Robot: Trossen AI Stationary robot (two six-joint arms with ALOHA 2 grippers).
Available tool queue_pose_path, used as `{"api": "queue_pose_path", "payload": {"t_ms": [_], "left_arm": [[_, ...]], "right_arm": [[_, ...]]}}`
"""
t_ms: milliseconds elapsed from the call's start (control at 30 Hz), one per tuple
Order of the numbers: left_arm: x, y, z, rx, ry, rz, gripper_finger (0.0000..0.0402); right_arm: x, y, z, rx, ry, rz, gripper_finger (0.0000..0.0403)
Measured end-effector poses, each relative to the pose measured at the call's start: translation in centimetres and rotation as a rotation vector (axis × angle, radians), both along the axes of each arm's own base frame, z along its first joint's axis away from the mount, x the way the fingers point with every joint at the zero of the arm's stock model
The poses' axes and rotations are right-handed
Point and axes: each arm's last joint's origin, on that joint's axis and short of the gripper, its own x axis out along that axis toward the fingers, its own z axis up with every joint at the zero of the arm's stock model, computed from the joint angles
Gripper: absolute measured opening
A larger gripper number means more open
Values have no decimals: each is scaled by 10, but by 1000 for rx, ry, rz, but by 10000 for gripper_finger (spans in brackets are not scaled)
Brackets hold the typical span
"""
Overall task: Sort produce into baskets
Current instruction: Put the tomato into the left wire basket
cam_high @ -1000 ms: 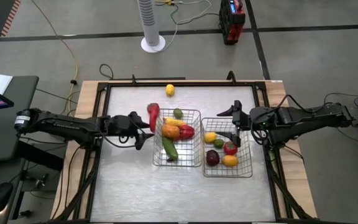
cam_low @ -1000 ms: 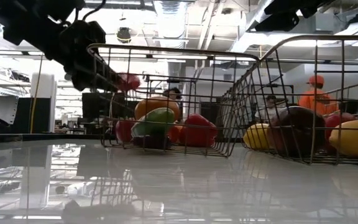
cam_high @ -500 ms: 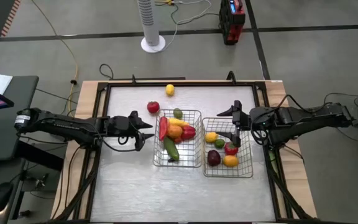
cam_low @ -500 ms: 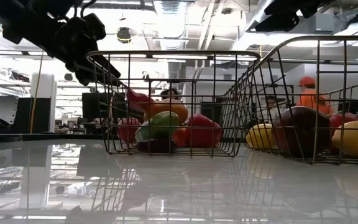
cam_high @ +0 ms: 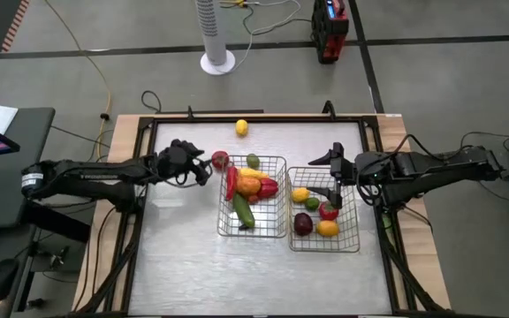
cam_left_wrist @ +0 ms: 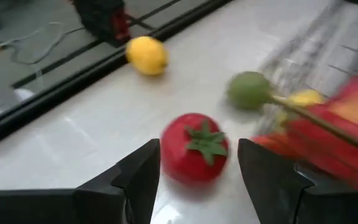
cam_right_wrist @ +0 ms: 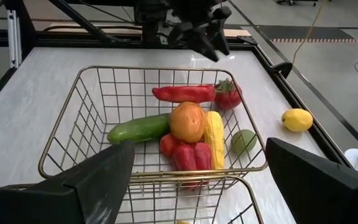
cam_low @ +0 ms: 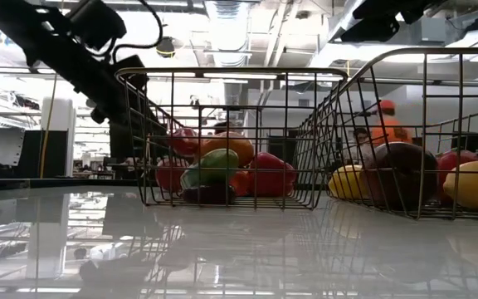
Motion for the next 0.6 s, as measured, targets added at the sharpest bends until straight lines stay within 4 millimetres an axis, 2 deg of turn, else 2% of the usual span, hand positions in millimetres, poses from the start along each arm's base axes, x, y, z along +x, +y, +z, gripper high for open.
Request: {"api": "queue_pose_path", "payload": {"t_ms": [100,300,600], "left_arm": [[-5,11,-1,-23,3,44,203],[-12,24,-5,-34,14,0,203],[-12,28,-4,182,154,-143,203]], "right_arm": [[0,0,0,0,-2,0,388],[1,-5,-8,-8,21,-23,388],[3,-20,-4,-19,-26,-99,388]]}}
